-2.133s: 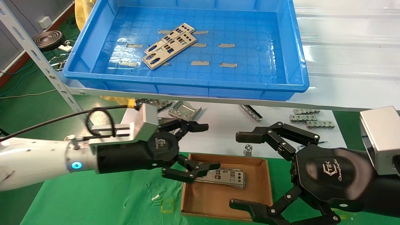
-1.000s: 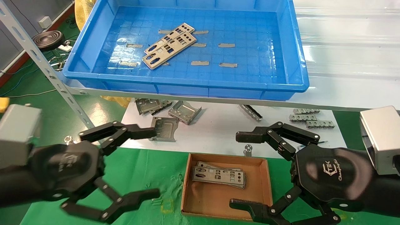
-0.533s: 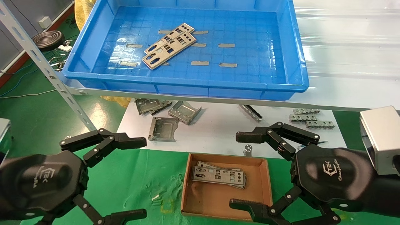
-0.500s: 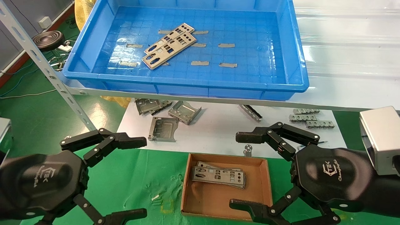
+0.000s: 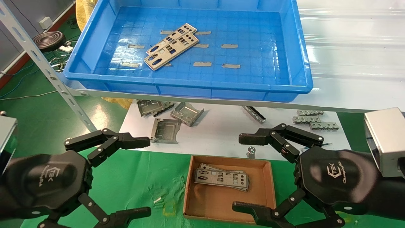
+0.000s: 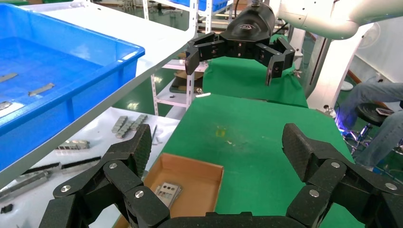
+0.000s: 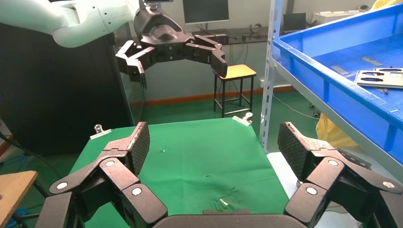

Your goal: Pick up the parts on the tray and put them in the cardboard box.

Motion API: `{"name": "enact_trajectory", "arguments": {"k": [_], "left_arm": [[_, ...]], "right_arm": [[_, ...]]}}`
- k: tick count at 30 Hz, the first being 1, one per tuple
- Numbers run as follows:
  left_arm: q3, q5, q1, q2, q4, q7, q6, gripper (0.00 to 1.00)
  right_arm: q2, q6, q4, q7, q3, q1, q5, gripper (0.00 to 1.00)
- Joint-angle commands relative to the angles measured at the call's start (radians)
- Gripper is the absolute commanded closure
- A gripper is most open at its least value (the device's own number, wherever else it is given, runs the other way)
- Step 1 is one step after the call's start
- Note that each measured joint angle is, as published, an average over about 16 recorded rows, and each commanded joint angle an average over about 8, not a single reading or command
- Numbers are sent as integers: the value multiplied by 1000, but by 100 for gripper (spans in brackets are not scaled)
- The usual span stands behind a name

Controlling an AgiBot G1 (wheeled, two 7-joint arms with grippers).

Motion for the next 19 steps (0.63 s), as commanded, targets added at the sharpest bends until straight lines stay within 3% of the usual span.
{"name": "enact_trajectory", "arguments": {"k": [1,19], "left_arm": [[1,0,-1,1,1,0,0,0],[4,2,-3,4,6,2,-2,0]], "right_arm": [[0,0,0,0,0,0,0,0],[0,0,0,0,0,0,0,0]]}}
